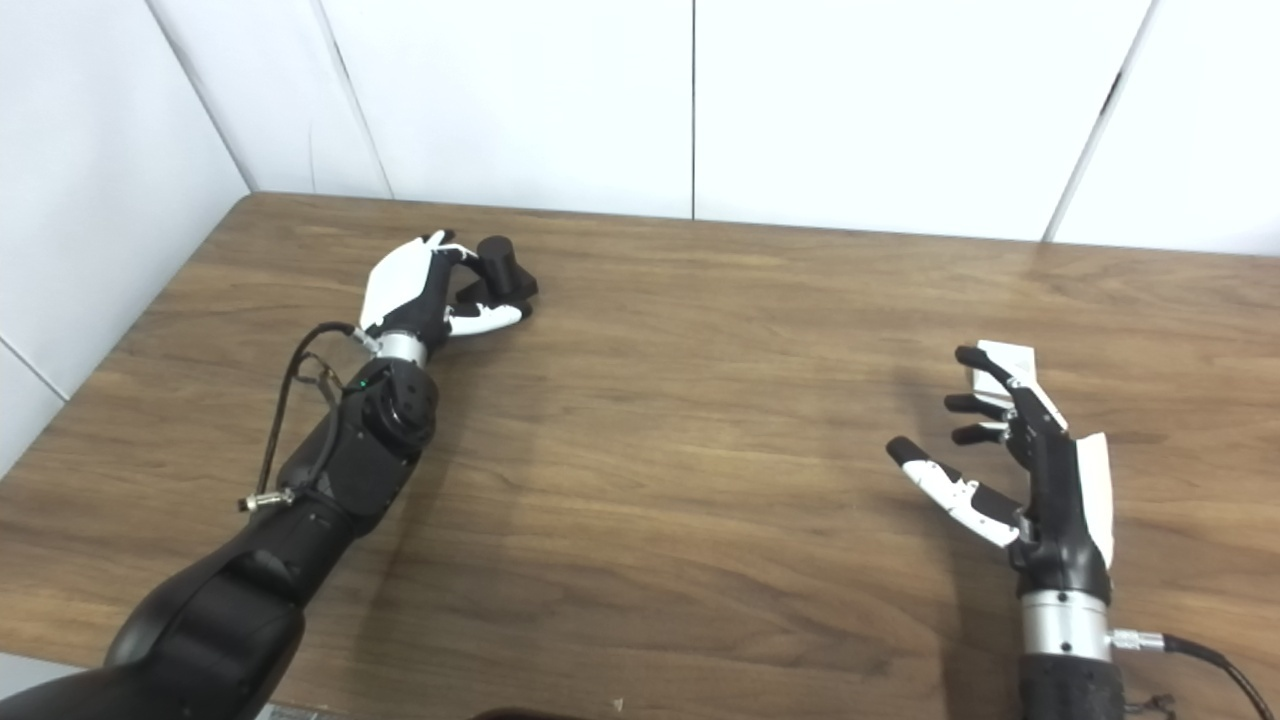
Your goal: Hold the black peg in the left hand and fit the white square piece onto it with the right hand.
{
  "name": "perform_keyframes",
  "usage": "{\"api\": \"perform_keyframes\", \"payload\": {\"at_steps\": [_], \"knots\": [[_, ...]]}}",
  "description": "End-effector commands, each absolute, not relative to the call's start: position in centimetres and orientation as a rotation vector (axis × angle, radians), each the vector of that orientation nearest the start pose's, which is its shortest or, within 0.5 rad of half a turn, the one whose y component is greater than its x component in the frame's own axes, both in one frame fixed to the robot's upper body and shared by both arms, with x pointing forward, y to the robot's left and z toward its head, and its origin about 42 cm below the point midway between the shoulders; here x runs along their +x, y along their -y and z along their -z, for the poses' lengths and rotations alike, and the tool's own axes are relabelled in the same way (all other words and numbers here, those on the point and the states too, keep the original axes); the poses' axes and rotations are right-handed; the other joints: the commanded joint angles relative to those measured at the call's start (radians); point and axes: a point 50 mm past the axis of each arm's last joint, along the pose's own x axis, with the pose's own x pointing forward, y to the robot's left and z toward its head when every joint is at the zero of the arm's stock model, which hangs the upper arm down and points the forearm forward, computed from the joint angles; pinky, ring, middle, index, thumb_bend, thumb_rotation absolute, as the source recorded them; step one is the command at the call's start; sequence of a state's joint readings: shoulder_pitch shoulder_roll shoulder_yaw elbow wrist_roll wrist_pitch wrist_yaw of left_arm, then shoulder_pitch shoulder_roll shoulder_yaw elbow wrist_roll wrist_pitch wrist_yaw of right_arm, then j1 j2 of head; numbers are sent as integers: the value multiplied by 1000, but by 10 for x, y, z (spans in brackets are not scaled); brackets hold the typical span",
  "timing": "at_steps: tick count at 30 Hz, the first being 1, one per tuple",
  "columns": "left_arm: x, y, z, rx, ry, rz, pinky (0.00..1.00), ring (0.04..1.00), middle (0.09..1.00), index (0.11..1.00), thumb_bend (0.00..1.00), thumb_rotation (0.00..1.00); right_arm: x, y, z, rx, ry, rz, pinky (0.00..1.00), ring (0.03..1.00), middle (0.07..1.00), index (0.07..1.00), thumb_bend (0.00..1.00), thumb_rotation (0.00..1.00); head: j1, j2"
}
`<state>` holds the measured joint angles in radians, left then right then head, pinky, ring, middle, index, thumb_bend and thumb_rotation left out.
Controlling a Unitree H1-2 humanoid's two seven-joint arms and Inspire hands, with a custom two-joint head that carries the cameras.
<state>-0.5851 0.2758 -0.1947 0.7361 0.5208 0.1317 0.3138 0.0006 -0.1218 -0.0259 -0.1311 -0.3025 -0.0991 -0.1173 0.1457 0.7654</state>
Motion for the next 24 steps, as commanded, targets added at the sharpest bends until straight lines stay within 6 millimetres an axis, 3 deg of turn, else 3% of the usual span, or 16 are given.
{"api": "perform_keyframes", "payload": {"at_steps": [1, 5, 24], "knots": [[477, -275, -146, 929, -19, -211, 1000, 1000, 936, 516, 613, 150, 281, 259, -152, -419, 297, 147, 532, 676, 845, 779, 672, 259, 1, 1], [477, -275, -146, 918, -11, -219, 1000, 1000, 936, 489, 525, 87, 282, 259, -153, -416, 298, 145, 532, 676, 843, 774, 671, 248, 4, 1], [474, -279, -142, 915, -21, -211, 1000, 1000, 934, 489, 519, 85, 283, 259, -155, -424, 307, 144, 541, 676, 836, 766, 669, 253, -8, 2]]}}
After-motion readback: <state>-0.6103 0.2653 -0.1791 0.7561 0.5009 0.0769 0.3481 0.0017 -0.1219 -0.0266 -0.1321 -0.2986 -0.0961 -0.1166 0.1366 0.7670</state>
